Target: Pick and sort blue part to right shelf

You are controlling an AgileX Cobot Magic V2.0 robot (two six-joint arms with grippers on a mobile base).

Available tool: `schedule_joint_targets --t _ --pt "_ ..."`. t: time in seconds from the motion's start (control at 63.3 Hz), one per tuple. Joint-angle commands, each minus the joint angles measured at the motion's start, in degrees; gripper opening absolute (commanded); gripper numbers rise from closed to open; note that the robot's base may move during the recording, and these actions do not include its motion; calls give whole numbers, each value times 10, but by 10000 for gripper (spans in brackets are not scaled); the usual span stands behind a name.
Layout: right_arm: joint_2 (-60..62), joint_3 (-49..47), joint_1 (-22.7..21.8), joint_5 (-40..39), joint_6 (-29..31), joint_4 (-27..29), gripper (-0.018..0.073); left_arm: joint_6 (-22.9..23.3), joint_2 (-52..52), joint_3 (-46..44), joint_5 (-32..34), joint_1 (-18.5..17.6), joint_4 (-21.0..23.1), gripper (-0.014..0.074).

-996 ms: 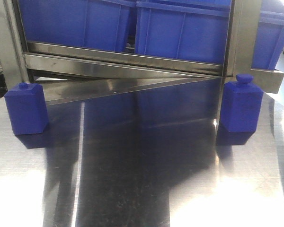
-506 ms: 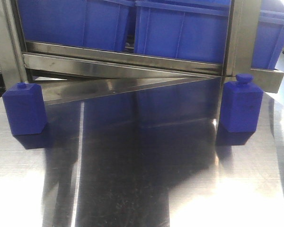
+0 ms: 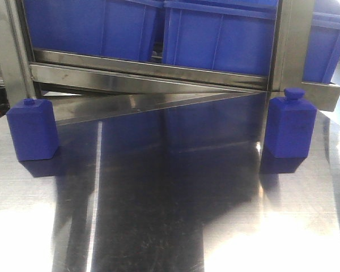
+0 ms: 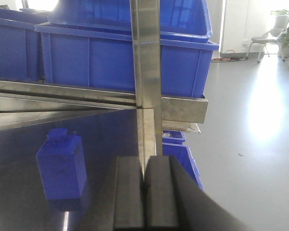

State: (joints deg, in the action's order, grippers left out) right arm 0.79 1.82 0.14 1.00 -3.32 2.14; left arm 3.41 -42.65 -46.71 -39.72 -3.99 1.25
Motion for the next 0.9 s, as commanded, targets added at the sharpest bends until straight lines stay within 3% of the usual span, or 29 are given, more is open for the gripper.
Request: schedule_joint_targets --t 0.0,0.047,0.174,0.427,0.537,0.68,0.743,0.885 --pt "10 -13 -4 -52 6 -3 35 -14 -61 -60 -24 -4 32 568" --pt "10 -13 -4 -52 6 -3 35 -34 -93 -84 -51 -4 62 572" --pt "10 -13 -4 -52 6 -3 35 -34 -171 -125 -66 -8 130 572" --pt "10 -13 -4 -52 6 -3 35 -34 -305 -192 -69 -77 136 572" --pt "10 -13 -4 -52 6 -3 35 -16 -366 -231 -88 -111 111 569" --pt "10 -13 -4 -52 6 -3 35 95 -440 -294 -165 -128 7 568" --pt "10 -13 -4 -52 6 -3 35 129 -470 -318 -197 -128 -19 568" --pt "10 -13 -4 -52 6 -3 35 141 -515 -362 -215 -128 -17 568"
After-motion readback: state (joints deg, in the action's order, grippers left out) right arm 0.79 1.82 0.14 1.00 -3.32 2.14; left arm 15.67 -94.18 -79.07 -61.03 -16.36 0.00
